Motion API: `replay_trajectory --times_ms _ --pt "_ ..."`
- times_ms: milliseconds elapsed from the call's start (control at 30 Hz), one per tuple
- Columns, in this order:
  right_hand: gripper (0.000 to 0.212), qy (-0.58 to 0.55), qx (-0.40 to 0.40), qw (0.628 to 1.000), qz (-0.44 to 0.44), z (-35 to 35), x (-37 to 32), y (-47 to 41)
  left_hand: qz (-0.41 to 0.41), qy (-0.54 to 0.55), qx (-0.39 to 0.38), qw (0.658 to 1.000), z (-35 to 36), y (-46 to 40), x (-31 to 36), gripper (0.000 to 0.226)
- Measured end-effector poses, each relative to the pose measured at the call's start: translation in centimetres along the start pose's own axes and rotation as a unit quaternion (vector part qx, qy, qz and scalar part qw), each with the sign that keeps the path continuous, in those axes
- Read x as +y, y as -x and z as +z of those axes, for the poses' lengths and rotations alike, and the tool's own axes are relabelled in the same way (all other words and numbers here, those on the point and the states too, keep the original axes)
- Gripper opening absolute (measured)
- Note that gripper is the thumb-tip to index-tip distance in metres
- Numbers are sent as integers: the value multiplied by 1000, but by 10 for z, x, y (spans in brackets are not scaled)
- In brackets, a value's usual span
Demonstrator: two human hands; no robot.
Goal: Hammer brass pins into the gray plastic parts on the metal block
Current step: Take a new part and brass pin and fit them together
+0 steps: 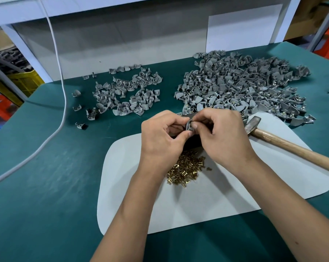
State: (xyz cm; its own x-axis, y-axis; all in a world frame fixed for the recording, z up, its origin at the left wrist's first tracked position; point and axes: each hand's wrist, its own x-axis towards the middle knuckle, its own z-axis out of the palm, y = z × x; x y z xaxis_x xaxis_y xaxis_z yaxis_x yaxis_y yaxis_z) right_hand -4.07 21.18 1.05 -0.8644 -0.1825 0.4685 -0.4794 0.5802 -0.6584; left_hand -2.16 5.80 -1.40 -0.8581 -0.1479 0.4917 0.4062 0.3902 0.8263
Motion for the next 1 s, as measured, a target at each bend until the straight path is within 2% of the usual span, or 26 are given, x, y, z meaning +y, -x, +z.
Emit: replay_trajectory --times_ms 200,333,500,700,867,1000 --pt "10 -3 8 1000 -4 2 0 1 -35 34 3 999 2 2 0 24" --pt "13 -30 -40 998 -30 -5 5 -2 -94 97 -12 991 -2 1 3 29" --pt "12 -5 3 993 -119 -14 11 -4 -93 110 -21 989 -5 1 8 26" --pt "9 -3 9 981 -194 -19 16 -6 -86 143 -44 985 -10 0 9 24" --pt "5 2 -1 979 -204 -18 14 -7 -101 157 -57 981 -11 -1 9 17" --pt "4 -33 3 988 -148 -16 12 -5 -114 208 -44 970 -12 -2 7 20"
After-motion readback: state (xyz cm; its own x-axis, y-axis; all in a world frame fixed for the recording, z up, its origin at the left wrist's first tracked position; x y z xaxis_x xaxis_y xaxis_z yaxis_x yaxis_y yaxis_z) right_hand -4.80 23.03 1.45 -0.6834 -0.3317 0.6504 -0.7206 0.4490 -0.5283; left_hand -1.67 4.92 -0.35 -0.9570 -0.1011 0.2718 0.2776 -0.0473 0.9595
